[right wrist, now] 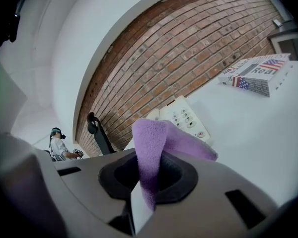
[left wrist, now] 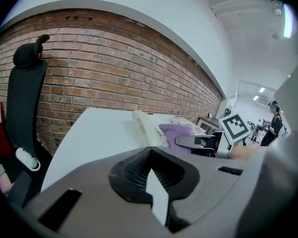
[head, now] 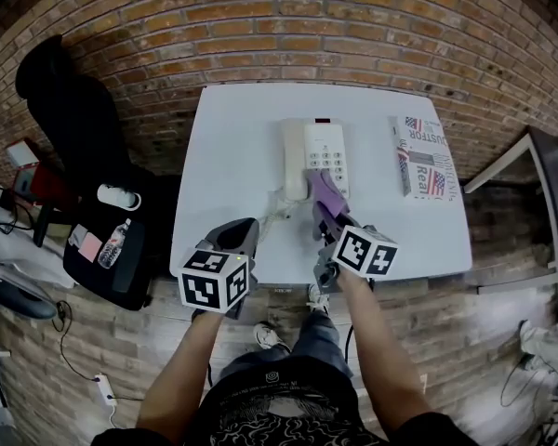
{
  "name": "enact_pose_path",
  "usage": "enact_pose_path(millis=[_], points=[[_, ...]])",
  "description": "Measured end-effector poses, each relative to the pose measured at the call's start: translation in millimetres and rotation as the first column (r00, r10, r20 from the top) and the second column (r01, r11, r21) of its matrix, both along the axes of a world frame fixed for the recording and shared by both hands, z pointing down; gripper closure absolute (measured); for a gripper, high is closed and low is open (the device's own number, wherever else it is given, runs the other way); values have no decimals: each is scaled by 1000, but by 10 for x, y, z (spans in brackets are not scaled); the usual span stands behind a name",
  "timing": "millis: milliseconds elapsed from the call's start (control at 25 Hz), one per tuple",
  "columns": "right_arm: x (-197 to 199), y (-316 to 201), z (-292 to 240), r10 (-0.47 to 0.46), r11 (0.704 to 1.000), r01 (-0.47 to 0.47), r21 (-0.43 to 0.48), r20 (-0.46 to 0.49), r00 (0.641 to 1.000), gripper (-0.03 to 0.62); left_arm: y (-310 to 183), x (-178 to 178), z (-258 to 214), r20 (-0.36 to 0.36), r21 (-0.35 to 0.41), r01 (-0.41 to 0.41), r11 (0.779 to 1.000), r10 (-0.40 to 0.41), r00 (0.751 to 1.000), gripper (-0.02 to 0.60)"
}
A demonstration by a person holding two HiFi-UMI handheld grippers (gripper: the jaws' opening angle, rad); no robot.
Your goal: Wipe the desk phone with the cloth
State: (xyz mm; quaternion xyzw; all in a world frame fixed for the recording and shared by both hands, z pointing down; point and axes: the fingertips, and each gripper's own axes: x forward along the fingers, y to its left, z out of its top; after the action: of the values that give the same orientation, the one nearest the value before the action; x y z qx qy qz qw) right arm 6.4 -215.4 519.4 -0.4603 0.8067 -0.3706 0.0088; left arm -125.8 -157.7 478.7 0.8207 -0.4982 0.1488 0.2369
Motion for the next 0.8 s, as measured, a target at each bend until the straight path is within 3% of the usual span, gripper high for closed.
enact_pose_path(millis=[800], points=[[-506, 223, 9, -92, 996, 92, 4, 37, 995, 546, 216, -222, 55, 9, -3, 41, 999, -41, 999, 575]])
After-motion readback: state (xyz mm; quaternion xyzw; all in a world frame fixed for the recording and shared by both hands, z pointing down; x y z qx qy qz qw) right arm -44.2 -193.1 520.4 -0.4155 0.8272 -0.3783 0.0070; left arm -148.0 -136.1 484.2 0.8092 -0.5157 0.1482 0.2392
